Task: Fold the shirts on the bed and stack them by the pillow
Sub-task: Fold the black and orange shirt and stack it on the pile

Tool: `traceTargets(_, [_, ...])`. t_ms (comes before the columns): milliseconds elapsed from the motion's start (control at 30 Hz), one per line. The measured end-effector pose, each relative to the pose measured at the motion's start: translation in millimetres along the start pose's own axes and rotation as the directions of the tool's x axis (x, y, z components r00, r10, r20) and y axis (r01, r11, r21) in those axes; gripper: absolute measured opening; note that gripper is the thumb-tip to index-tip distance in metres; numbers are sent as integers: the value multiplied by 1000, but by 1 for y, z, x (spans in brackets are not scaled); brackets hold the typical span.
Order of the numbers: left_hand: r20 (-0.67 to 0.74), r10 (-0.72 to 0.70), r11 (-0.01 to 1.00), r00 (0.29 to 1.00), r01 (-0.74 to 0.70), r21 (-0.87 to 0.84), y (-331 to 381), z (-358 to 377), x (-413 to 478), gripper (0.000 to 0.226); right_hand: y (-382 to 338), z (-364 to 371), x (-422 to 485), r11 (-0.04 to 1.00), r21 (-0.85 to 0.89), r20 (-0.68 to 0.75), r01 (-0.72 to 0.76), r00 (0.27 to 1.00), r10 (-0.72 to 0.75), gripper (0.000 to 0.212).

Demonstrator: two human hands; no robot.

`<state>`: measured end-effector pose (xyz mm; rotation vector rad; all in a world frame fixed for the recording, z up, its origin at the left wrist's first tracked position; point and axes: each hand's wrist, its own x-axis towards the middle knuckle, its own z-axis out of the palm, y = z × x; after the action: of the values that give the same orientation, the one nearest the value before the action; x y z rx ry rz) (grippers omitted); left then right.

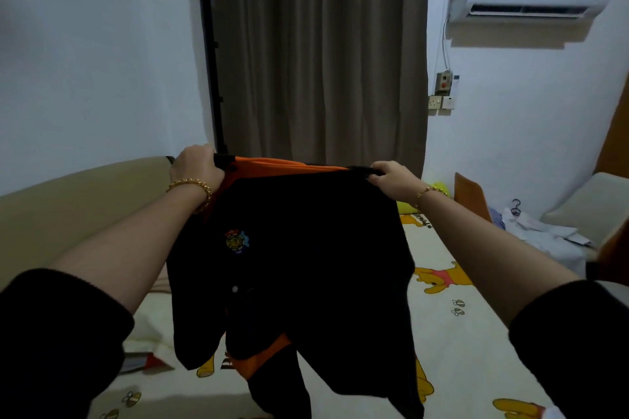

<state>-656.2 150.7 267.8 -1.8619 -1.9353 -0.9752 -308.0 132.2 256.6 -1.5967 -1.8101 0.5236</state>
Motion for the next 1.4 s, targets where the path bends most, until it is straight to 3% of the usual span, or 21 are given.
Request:
traceTargets(133, [53,-36,969,998,48,-241,9,7,-2,11,-1,4,6,1000,-5,-99,-15,995,14,29])
traceTargets(233, [229,-155,840,961,250,-482,18,12,-2,24,-4,-1,3,993,117,54,-20,998,14,45])
traceTargets(300, [327,-174,777,929,334,-534,20,16,-1,27,-4,-4,1,996,-76,115,39,993,-30,56])
traceTargets(367, [421,-107,749,901,351,-562,21,21,0,20,1,-4,1,919,-391,54,56,998,-38,51])
traceTargets(400, [469,-39,755,883,333,-564,20,24,-1,23,3,-4,0,873,-488,-4,25,1000,-31,39])
traceTargets(433, [512,45,797,858,278,-536,19,27,-3,41,5,-5,0,846,-534,-59,-12,998,-23,28])
traceTargets(500, [580,202,930,789,31,-366,17,34,-9,83,10,-7,-2,834,-547,-150,-66,989,-20,18])
traceTargets(567, [572,287,956,768,-265,-125,14,51,-15,108,18,-6,-2,848,-524,-207,-83,978,-32,25])
traceTargets(633, [485,293,914,824,-390,109,13,68,-22,95,26,-3,1,884,-460,-185,-83,983,-4,31])
traceTargets(700, [409,289,875,865,-412,253,19,77,-30,44,36,3,5,920,-376,-111,-112,991,76,30])
traceTargets(733, [410,280,882,868,-401,247,21,84,-31,26,44,7,8,929,-343,-69,-137,990,121,27])
traceTargets(800, [467,236,943,852,-318,104,19,101,-30,18,62,15,10,928,-324,25,-183,979,202,18])
traceTargets(867, [572,168,986,802,-139,-95,11,124,-24,13,82,25,15,940,-243,174,-238,943,283,20])
traceTargets(933, [705,111,981,700,34,-189,3,148,-18,13,101,37,25,938,-170,348,-301,873,343,40])
traceTargets(1033, [855,89,956,511,198,-218,-3,183,-16,8,128,60,50,913,-344,512,-219,772,378,82])
traceTargets(1100, [887,148,955,437,171,-243,-6,212,-10,28,150,76,72,861,-487,510,-149,751,419,91])
traceTargets(1167, [903,178,984,391,-44,-174,-4,240,2,52,166,90,97,786,-613,410,-82,817,405,65])
traceTargets(1200, [904,165,973,395,-214,-85,-3,257,11,63,171,93,113,758,-650,336,-59,872,356,50])
traceTargets(1267, [835,171,896,523,-435,90,2,287,39,60,174,94,149,763,-644,179,-62,957,229,20])
traceTargets(1333, [664,236,861,709,-470,196,12,300,80,31,172,86,190,798,-597,14,-81,994,111,11])
traceTargets(1400, [479,288,869,829,-437,234,27,291,133,17,157,66,230,822,-561,-169,-96,986,1,19])
